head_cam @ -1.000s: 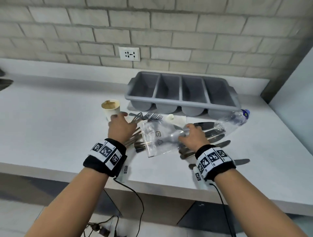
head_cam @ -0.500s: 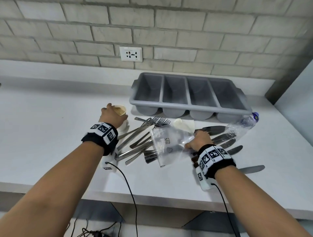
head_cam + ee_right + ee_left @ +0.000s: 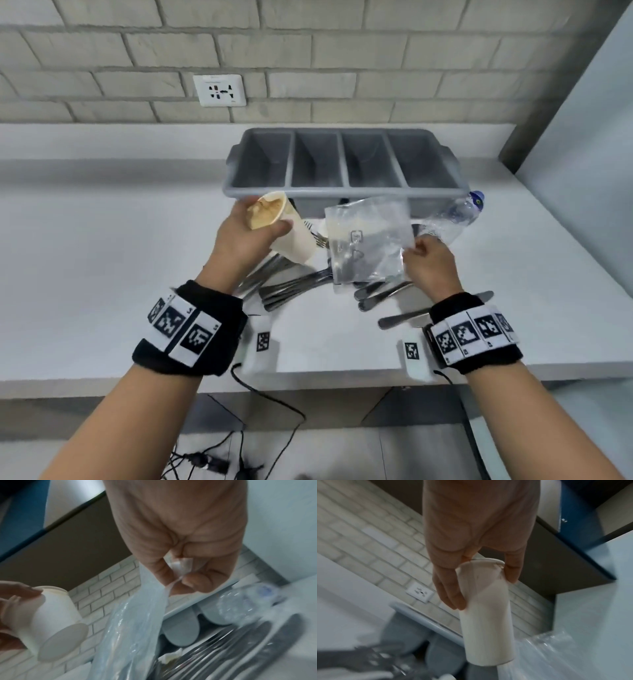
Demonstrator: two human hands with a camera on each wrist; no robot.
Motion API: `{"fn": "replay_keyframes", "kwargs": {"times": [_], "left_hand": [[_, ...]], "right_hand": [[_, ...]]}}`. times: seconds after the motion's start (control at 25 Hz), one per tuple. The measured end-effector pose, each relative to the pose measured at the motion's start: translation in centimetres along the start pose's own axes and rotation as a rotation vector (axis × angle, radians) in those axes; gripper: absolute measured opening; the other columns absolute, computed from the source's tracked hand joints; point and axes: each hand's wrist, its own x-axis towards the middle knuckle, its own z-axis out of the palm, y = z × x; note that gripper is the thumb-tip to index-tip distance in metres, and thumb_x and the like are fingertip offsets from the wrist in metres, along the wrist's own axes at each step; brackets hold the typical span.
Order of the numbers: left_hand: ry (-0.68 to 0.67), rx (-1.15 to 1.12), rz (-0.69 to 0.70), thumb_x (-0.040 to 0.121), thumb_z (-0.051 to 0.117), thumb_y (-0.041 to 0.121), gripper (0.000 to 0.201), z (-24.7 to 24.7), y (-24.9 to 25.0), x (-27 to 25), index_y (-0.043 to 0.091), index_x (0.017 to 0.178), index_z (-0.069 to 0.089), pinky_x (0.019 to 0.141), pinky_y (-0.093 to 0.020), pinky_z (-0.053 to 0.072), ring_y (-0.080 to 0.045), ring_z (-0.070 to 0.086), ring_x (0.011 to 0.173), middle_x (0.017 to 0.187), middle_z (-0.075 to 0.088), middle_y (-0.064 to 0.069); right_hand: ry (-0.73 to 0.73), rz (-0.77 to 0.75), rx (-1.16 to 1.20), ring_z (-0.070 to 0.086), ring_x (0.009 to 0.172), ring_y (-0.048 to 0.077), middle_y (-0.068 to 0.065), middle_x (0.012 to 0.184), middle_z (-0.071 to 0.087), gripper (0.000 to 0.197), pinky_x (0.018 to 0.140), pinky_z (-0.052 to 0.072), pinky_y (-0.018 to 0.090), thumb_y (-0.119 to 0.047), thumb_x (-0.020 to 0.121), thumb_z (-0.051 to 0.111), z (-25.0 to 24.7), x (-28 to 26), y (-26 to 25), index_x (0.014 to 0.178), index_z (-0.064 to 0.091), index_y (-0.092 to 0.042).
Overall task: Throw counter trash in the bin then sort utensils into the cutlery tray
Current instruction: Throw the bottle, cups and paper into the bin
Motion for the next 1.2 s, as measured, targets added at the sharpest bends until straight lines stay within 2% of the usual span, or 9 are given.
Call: {"fn": "replay_keyframes", "kwargs": {"times": [0.12,0.2,0.36,0.52,0.6,0.72,0.88,1.04,1.2], "left_hand": [[-0.241,-0.1,-0.033,0.071,0.074,0.023,0.063,6.7,0.7,-5.1,0.024,0.129,0.048,0.09,-0.044,0.055,-0.019,0.059,0.104,0.121,0.055,-0.001],[-0.386,-0.114,-0.05,0.074,0.073,0.02,0.059,10.7,0.6,-8.3,0.025,0.127,0.047,0.087,-0.04,0.057,-0.014,0.059,0.099,0.119,0.054,0.002],[-0.689,0.057,-0.041,0.065,0.071,0.031,0.073,19.8,-1.1,-15.7,0.026,0.132,0.044,0.099,-0.039,0.049,-0.017,0.055,0.11,0.114,0.052,0.009],[-0.907,0.229,-0.053,0.077,0.07,0.015,0.065,27.4,-5.0,-22.3,0.023,0.135,0.041,0.085,-0.019,0.041,-0.01,0.048,0.103,0.115,0.049,0.008],[-0.979,0.295,-0.1,0.077,0.07,0.013,0.067,30.2,-8.0,-24.3,0.022,0.136,0.04,0.091,-0.022,0.04,-0.012,0.047,0.107,0.122,0.049,0.004],[-1.058,0.476,-0.167,0.075,0.072,0.019,0.073,34.5,-13.6,-26.2,0.025,0.139,0.038,0.097,-0.027,0.035,-0.021,0.046,0.121,0.136,0.045,-0.006],[-1.138,0.631,-0.188,0.074,0.074,0.018,0.08,39.6,-21.4,-27.1,0.022,0.143,0.033,0.091,-0.014,0.026,-0.021,0.04,0.129,0.142,0.039,-0.009],[-1.192,0.748,-0.151,0.072,0.075,0.016,0.083,46.8,-32.0,-27.0,0.019,0.143,0.032,0.093,-0.013,0.028,-0.021,0.043,0.128,0.142,0.037,-0.008],[-1.215,0.799,-0.063,0.072,0.075,0.016,0.082,52.4,-42.2,-27.2,0.02,0.142,0.033,0.099,-0.017,0.032,-0.02,0.045,0.127,0.142,0.037,-0.004]], "right_hand": [[0.092,0.048,0.157,0.051,0.064,0.02,-0.001,0.063,0.054,0.019,0.065,0.043,0.03,-0.009,0.081,0.054,-6.1,-3.6,4.6,0.068,0.054,-0.022],[0.148,0.123,0.198,0.047,0.056,0.017,0.0,0.059,0.05,0.023,0.056,0.038,0.025,-0.007,0.081,0.054,-10.0,-6.4,8.4,0.065,0.052,-0.023],[0.322,0.325,0.25,0.041,0.044,0.011,0.003,0.053,0.042,0.026,0.051,0.034,0.024,-0.002,0.079,0.054,-17.8,-13.0,17.9,0.061,0.049,-0.02],[0.464,0.608,0.3,0.037,0.028,0.0,0.005,0.055,0.041,0.025,0.032,0.031,0.011,0.002,0.082,0.054,-21.7,-19.6,27.6,0.065,0.048,-0.015],[0.48,0.735,0.245,0.046,0.037,0.004,0.008,0.061,0.05,0.002,0.035,0.035,0.014,-0.009,0.08,0.058,-21.4,-21.9,31.9,0.079,0.056,-0.011],[0.506,0.951,0.19,0.055,0.054,0.026,0.016,0.074,0.061,0.022,0.038,0.04,0.021,-0.011,0.081,0.056,-19.3,-24.6,38.4,0.103,0.059,-0.007],[0.591,1.174,0.334,0.057,0.064,0.029,0.02,0.087,0.062,0.02,0.046,0.05,0.032,-0.002,0.085,0.05,-14.8,-25.8,45.5,0.101,0.054,-0.011],[0.635,1.294,0.34,0.065,0.082,0.04,0.028,0.101,0.064,0.017,0.072,0.057,0.054,-0.003,0.085,0.049,-8.4,-24.5,56.5,0.097,0.049,-0.014],[0.612,1.332,0.331,0.064,0.092,0.041,0.025,0.099,0.061,0.016,0.083,0.054,0.054,-0.006,0.084,0.051,-1.8,-23.0,65.7,0.098,0.046,-0.011]]}}
